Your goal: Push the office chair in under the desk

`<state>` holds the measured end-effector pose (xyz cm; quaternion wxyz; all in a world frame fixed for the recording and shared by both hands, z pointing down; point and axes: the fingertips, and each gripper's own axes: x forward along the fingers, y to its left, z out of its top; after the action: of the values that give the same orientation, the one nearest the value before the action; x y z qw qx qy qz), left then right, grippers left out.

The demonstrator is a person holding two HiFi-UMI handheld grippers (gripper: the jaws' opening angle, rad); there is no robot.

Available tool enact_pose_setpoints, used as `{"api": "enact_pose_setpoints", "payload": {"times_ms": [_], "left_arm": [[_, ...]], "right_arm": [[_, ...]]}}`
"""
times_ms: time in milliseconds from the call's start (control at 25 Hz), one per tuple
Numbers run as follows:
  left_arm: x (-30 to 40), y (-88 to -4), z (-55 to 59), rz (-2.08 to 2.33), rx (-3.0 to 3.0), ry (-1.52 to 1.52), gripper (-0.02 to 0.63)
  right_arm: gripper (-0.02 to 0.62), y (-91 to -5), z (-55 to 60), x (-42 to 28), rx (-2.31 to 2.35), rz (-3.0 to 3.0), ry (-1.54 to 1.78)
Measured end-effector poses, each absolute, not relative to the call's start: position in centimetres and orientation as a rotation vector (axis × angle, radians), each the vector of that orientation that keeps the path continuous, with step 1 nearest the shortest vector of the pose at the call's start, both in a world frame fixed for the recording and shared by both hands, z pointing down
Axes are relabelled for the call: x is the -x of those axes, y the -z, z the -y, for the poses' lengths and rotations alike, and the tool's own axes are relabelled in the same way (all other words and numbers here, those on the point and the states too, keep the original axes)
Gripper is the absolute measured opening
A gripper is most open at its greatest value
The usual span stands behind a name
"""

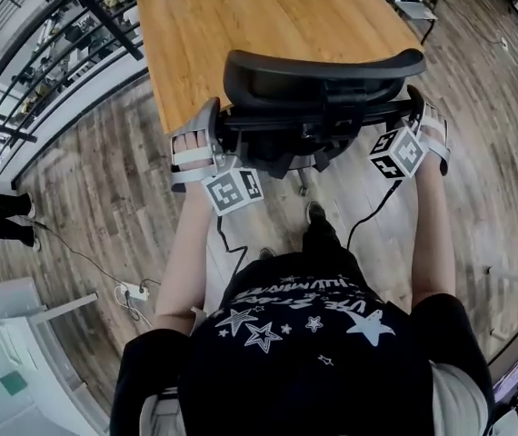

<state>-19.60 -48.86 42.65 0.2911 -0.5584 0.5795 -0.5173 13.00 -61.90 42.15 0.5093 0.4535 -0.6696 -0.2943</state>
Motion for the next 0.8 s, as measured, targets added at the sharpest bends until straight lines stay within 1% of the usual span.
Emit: {"api": "enact_pose_setpoints", "payload": {"times_ms": [160,520,800], "left_arm": [[19.7,-42.7,49.6,-1.587,1.451,1.408,0.364],[17.4,-43.0,57.6,-1.657,1.414,1.461,0.364],[17.9,-42.7,59.3,-1.686,1.382,1.464,0.364]], "right_arm": [[0.282,-42.1,63.5,-12.6,-1.080,1.638,0.747],[0.284,-42.6,74.0,-13.7,-1.029,1.695,0.787],[0.284,-42.4,76.6,-12.7,-1.000,1.714,0.814]]}}
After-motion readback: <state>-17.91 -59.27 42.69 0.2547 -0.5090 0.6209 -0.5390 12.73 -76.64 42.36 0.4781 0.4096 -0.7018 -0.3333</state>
